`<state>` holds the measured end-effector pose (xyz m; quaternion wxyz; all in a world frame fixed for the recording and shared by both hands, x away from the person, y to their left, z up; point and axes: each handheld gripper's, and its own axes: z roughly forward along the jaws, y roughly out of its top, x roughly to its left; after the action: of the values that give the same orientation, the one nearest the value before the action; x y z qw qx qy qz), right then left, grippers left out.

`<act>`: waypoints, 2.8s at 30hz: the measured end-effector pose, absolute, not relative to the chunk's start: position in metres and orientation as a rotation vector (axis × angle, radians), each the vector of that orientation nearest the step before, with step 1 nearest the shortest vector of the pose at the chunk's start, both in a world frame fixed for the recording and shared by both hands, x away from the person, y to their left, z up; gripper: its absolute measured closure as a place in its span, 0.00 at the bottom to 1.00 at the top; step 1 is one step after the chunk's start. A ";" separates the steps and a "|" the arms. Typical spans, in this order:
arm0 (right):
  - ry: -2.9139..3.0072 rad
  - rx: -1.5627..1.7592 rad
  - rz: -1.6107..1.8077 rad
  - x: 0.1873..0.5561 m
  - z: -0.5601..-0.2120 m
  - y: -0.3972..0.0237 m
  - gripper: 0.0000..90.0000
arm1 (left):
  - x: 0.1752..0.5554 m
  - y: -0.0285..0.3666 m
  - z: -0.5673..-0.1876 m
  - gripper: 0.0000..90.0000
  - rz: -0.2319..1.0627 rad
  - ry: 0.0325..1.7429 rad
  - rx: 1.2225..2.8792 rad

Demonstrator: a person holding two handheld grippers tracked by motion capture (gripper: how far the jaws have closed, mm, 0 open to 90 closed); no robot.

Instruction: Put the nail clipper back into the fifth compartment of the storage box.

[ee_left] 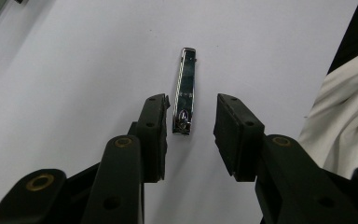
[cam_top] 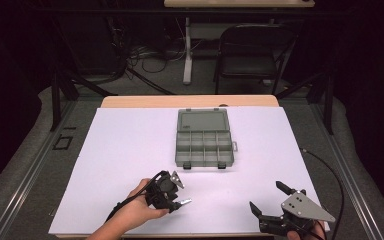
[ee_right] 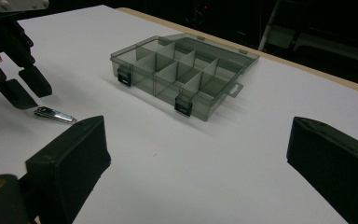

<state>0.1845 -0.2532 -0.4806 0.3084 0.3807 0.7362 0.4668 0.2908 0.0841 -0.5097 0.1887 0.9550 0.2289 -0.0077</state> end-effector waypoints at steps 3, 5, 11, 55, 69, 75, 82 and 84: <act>1.946 1.008 1.231 0.185 -0.481 -0.253 0.05 | 0.293 0.081 -0.513 0.73 -0.019 0.649 2.709; 1.949 1.006 1.228 0.184 -0.481 -0.253 0.05 | 0.293 0.080 -0.515 0.73 -0.023 0.650 2.714; 1.949 1.010 1.231 0.185 -0.482 -0.254 0.06 | 0.294 0.077 -0.518 0.75 -0.023 0.648 2.736; 1.951 1.011 1.220 0.186 -0.483 -0.255 0.07 | 0.296 0.067 -0.524 0.88 0.003 0.656 2.839; 1.951 1.015 1.219 0.186 -0.483 -0.255 0.07 | 0.301 0.073 -0.515 0.89 0.002 0.672 2.786; 1.951 1.012 1.219 0.186 -0.483 -0.255 0.07 | 0.301 0.075 -0.508 0.89 0.015 0.679 2.770; 1.951 1.012 1.219 0.186 -0.483 -0.255 0.07 | 0.302 0.078 -0.503 0.89 0.023 0.689 2.744; 1.951 1.013 1.219 0.186 -0.483 -0.255 0.07 | 0.303 0.079 -0.502 0.89 0.025 0.692 2.737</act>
<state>0.1861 -0.2549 -0.4832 0.3087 0.3832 0.7383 0.4612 0.3027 0.0785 -0.5023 0.1587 0.9572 0.2419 0.0088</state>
